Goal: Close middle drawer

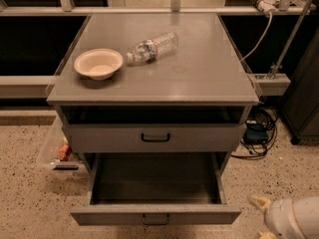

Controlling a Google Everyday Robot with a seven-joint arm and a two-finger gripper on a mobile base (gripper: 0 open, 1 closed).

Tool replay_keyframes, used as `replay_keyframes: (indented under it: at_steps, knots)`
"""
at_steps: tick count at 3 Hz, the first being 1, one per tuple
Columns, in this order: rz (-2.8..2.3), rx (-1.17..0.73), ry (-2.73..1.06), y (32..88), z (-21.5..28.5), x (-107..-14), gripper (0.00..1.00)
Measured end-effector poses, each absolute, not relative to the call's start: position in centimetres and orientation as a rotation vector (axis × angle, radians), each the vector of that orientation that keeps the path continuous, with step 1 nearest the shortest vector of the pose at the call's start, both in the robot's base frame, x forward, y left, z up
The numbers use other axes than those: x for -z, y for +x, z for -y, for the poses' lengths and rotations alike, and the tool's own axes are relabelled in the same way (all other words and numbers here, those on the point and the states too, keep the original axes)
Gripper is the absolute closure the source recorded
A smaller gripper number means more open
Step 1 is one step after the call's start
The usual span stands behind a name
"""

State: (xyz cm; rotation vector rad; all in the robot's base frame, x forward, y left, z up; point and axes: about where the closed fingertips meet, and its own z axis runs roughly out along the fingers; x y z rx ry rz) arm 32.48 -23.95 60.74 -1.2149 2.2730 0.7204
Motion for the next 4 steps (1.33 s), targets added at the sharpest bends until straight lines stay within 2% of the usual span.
replay_keyframes:
  at_steps: [1, 4]
  knots:
    - [-2.37, -0.84, -1.134, 30.4, 24.3, -53.3, 0.18]
    - [-2.329, -0.902, -1.076, 30.2, 24.5, -50.7, 0.87]
